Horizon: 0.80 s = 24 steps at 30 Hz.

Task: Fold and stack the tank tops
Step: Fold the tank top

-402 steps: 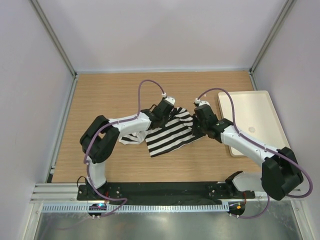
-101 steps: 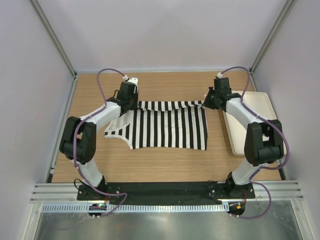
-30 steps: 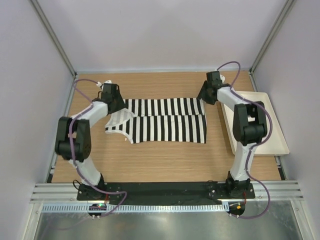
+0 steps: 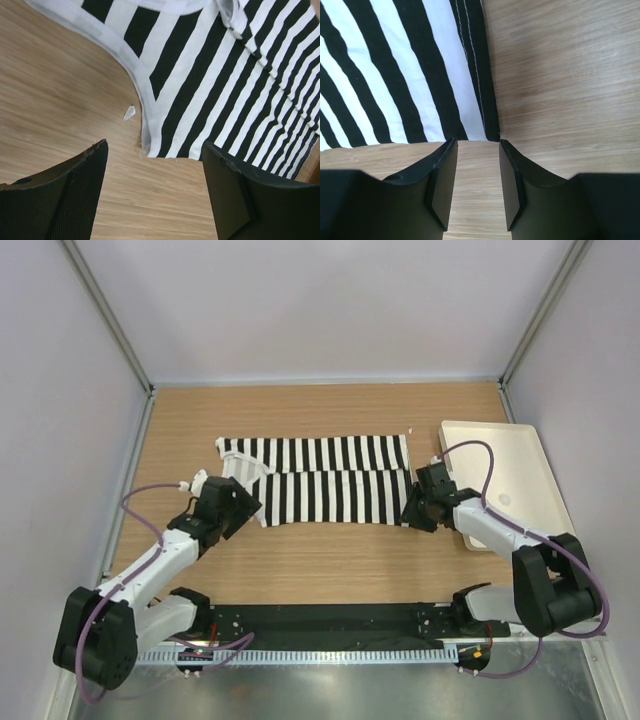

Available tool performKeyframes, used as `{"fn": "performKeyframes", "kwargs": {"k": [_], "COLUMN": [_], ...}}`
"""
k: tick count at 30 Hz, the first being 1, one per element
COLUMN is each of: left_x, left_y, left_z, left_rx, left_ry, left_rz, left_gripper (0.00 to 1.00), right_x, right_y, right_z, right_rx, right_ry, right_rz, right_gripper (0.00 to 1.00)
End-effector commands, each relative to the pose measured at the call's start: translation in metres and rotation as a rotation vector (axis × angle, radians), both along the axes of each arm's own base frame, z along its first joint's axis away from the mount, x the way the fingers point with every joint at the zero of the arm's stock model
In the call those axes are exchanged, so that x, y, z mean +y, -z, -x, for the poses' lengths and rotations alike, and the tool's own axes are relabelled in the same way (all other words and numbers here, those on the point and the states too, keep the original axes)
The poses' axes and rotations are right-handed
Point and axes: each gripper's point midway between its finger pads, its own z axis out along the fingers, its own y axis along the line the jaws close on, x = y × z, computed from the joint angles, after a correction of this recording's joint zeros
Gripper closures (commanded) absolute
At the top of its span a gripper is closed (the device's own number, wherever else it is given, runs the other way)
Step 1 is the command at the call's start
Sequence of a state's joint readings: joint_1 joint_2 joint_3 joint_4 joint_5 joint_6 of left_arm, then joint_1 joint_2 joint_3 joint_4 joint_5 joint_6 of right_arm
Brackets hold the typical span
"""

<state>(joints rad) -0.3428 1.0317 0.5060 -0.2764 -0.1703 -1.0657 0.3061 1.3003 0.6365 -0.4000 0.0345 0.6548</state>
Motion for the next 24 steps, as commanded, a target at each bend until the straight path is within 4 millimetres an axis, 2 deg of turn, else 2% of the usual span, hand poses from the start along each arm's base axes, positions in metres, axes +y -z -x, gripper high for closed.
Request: {"fn": "performKeyframes", "kwargs": {"k": [1, 3, 7, 11, 14, 17, 18, 20, 21, 24], "left_x": [-0.014, -0.020, -0.031, -0.033, -0.032, -0.033, -0.035, -0.036, -0.037, -0.039], "left_y": [0.013, 0.017, 0.024, 0.028, 0.033, 0.039, 0.039, 0.042, 0.042, 0.043], "left_z": [0.009, 0.010, 0.015, 0.016, 0.016, 0.017, 0.016, 0.017, 0.017, 0.016], "left_rx": [0.059, 0.078, 0.108, 0.117, 0.129, 0.146, 0.147, 0.156, 0.155, 0.147], "left_ry": [0.007, 0.023, 0.051, 0.051, 0.049, 0.054, 0.058, 0.066, 0.070, 0.072], "left_rz": [0.028, 0.022, 0.015, 0.006, -0.010, -0.022, -0.022, -0.027, -0.029, -0.034], "left_gripper": [0.24, 0.22, 0.20, 0.24, 0.25, 0.28, 0.33, 0.37, 0.44, 0.55], "right_x": [0.001, -0.002, -0.007, -0.007, -0.009, -0.010, -0.009, -0.008, -0.008, -0.008], "right_y": [0.000, 0.001, 0.011, 0.016, 0.018, 0.017, 0.016, 0.013, 0.009, 0.002], "right_z": [-0.006, -0.009, -0.008, -0.011, -0.013, -0.014, -0.014, -0.014, -0.013, -0.013], "right_rx": [-0.032, -0.042, -0.023, -0.017, -0.024, -0.028, -0.028, -0.041, -0.051, -0.069], "right_ry": [0.026, 0.039, 0.054, 0.055, 0.058, 0.058, 0.054, 0.046, 0.042, 0.034], "right_rz": [-0.001, 0.016, 0.055, 0.065, 0.082, 0.088, 0.088, 0.082, 0.080, 0.076], "right_gripper": [0.55, 0.56, 0.66, 0.74, 0.76, 0.92, 0.99, 0.99, 0.99, 0.99]}}
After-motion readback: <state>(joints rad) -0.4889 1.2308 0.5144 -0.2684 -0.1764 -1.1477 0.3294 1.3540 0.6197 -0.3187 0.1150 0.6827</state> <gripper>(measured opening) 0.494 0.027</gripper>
